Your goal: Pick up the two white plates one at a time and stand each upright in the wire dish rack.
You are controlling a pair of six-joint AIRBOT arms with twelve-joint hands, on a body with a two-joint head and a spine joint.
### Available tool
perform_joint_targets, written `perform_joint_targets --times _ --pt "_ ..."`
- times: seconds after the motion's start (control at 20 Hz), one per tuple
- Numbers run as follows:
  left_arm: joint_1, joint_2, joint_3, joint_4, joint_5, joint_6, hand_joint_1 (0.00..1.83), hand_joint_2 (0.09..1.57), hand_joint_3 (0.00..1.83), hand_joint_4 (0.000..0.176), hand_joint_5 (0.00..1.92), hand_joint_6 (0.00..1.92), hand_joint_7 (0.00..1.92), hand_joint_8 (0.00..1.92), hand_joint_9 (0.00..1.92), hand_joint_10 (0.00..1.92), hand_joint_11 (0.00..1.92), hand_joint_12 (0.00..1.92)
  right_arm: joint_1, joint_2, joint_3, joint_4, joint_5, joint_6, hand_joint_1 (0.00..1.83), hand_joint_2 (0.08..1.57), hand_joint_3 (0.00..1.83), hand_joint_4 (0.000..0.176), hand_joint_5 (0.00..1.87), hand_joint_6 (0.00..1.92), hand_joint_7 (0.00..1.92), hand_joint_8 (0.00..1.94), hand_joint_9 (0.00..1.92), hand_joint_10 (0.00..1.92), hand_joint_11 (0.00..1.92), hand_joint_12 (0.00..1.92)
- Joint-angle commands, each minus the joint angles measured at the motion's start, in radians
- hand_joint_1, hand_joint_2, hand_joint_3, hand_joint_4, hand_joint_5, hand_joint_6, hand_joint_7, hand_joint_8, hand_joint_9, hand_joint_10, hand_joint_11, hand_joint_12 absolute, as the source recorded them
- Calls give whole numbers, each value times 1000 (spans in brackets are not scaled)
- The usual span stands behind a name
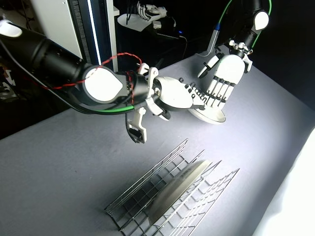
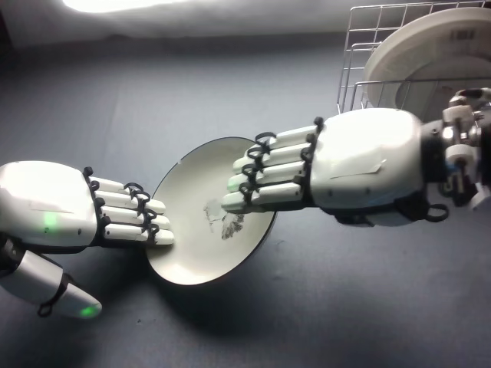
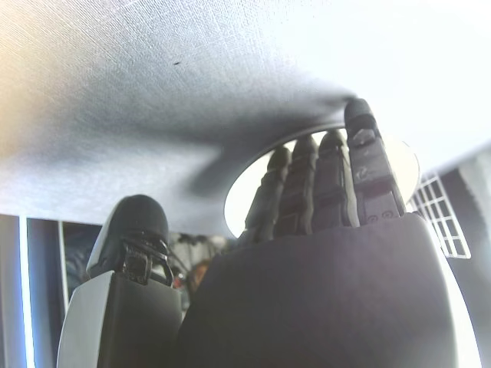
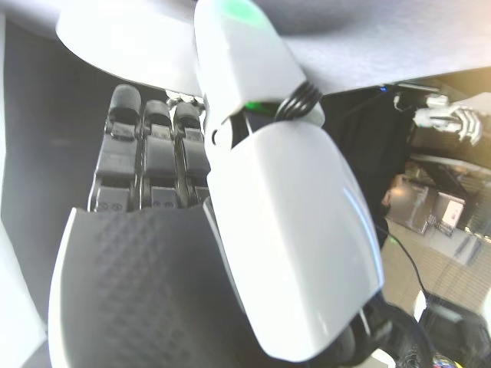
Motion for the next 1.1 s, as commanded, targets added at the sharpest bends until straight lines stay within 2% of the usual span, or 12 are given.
perform_joint_targets --times 0.0,0.1,0.25,0.3,0.35,0.4,0.6,0.7,0.75,0.85,0.95,1.05 --pt "9 -11 -6 12 -31 0 0 1289 0 0 105 1 82 11 55 0 0 161 2 -8 5 38 66 -2 1509 1102 0 0 0 0 0 0 0 0 0 293" --pt "9 -11 -6 12 -31 0 0 1301 4 0 62 4 37 9 10 0 0 31 1 -43 25 38 52 -2 1502 1106 0 0 0 0 0 0 0 0 0 295" --pt "9 -11 -6 12 -31 0 0 1312 7 0 79 14 48 15 13 5 8 4 -1 -91 59 38 41 -2 1522 1118 3 0 0 0 0 0 0 0 0 298" --pt "9 -11 -6 12 -31 0 0 1308 4 0 85 13 49 12 14 6 15 7 -1 -103 70 38 39 -2 1528 1106 0 0 0 0 0 0 0 0 0 323" --pt "9 -11 -6 12 -31 0 0 1296 2 0 132 4 85 23 62 1 2 200 -1 -127 89 38 35 -2 1539 1106 0 0 0 0 0 0 0 0 0 330" --pt "9 -11 -6 12 -31 0 0 1294 1 0 136 0 87 21 64 0 0 238 -1 -140 100 38 33 -2 1543 1108 0 0 0 0 0 0 0 0 0 332" --pt "9 -12 -6 12 -31 0 0 1283 0 0 119 4 79 8 50 3 0 199 3 -209 170 38 30 -2 1578 1118 1 0 0 0 0 0 0 0 0 283" --pt "9 -13 -6 12 -31 0 0 1293 1 0 115 1 83 5 51 2 0 186 9 -233 198 38 30 -2 1594 1117 1 0 0 0 0 0 0 0 0 357" --pt "9 -14 -6 12 -31 0 0 1301 3 0 75 4 41 7 10 3 4 33 11 -243 208 38 30 -2 1582 1123 2 0 0 0 0 0 0 0 0 428" --pt "9 -14 -5 12 -31 0 0 1293 0 0 120 7 95 5 69 4 0 199 13 -254 214 39 30 -2 1580 1144 9 0 0 0 0 0 0 0 0 468" --pt "9 -14 -5 12 -31 0 0 1291 0 0 113 4 90 3 70 6 0 229 13 -258 214 39 27 -2 1562 1134 1 0 0 0 0 0 0 0 0 563" --pt "9 -14 -5 12 -31 0 0 1300 2 0 101 6 66 8 25 13 0 96 13 -260 214 39 25 -2 1564 1138 2 0 0 0 0 0 2 1 0 628"
